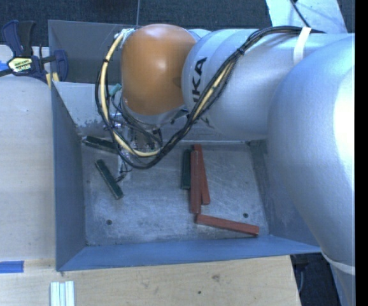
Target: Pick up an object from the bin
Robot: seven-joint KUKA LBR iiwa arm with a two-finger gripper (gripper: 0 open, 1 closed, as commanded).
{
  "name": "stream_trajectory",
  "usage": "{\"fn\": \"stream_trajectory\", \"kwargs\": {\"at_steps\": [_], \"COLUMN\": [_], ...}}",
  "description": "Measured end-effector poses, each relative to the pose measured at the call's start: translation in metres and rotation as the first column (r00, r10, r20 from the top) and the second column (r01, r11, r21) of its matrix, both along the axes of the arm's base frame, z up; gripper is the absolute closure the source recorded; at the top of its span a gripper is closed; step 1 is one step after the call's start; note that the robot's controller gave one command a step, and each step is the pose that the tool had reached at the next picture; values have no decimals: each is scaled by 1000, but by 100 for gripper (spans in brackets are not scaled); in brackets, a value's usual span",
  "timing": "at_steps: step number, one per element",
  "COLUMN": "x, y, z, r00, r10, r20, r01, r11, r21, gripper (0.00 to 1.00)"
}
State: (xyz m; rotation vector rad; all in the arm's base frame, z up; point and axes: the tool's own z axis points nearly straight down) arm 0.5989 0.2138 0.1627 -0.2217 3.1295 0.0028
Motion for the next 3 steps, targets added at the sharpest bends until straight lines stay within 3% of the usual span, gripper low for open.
{"fn": "stream_trajectory", "kwargs": {"at_steps": [1,2,3], "x": [5,-19,-45], "y": [-76,-175,-268], "z": [66,-50,-92], "r00": [1000,981,977], "r10": [28,-195,212], "r20": [7,-8,0], "r01": [-28,195,-212], "r11": [1000,981,977], "r21": [-4,-6,-5], "gripper": [0,0,0]}}
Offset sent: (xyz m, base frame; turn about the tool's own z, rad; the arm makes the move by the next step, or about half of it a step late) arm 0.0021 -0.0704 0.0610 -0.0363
